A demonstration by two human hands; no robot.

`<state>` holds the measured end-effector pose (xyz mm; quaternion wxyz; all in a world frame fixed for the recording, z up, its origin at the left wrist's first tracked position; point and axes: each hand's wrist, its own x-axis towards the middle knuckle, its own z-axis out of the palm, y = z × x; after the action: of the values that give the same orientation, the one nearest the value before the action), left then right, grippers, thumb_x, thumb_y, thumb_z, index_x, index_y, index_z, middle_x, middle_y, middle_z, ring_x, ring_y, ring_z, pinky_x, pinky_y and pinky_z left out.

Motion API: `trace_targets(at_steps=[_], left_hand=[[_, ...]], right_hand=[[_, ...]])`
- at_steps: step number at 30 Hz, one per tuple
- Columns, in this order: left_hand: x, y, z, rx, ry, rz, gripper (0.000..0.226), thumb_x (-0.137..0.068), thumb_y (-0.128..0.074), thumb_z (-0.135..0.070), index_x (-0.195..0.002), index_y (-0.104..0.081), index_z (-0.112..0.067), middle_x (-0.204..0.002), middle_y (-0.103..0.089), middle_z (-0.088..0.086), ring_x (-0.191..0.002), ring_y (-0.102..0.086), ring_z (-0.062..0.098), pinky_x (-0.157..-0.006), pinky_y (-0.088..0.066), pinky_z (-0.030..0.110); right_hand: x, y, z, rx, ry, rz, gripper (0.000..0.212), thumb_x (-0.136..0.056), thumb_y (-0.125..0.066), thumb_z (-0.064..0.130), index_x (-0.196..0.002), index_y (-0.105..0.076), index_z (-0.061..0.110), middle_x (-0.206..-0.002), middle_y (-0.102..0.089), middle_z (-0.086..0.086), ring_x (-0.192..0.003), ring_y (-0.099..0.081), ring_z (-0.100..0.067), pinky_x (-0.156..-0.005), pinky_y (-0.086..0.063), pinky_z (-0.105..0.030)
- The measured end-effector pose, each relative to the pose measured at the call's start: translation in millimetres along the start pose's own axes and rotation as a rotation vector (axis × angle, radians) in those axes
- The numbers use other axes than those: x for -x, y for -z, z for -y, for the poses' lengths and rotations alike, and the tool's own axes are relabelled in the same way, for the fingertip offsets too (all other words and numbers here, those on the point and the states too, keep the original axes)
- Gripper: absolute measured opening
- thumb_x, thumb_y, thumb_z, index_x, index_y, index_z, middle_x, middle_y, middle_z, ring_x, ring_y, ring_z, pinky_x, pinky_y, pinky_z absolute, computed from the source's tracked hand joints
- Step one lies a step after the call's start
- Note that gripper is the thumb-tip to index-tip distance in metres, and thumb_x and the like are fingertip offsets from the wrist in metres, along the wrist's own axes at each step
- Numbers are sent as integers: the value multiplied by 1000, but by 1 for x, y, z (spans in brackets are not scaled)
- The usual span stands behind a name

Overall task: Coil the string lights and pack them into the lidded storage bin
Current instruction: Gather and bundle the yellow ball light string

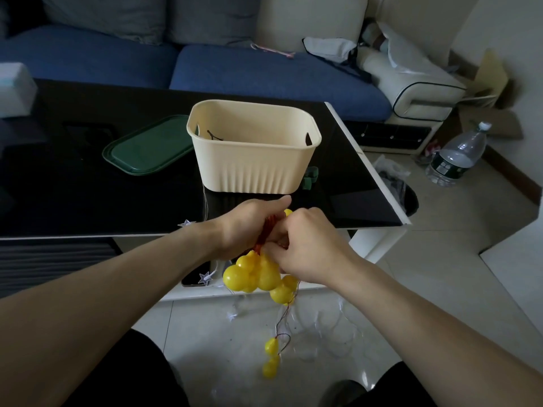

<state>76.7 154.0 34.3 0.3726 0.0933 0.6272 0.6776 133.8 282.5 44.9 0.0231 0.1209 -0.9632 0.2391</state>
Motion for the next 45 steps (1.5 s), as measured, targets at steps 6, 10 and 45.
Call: trace_targets(at_steps=[6,10,45], left_hand=[[5,-2,2,-99,7,134,63,-99,-26,-58,-92,-55,-3,-67,-54,13,-54,-54,28,-55,-43,32],[5,-2,2,-149,53,106,66,-96,-25,-66,-86,-52,-7,-58,-50,9,-44,-37,22,-40,-29,22],[4,15,2,-299,124,144,48,-104,-36,-43,-66,-47,-15,-53,-21,0,-47,-14,16,-47,-14,29]], right_hand=[[-7,9,0,-96,-78,-55,23,-68,-89,23,-68,-66,24,-61,-69,7,-58,-65,-2,-59,-54,-22],[-10,14,-1,-30,-42,-33,26,-68,-89,36,-67,-70,18,-61,-67,7,-61,-64,-6,-62,-56,-31],[-1,26,-65,-438,-274,47,14,-89,-75,34,-86,-76,20,-76,-73,5,-68,-65,-2,-69,-51,-24]])
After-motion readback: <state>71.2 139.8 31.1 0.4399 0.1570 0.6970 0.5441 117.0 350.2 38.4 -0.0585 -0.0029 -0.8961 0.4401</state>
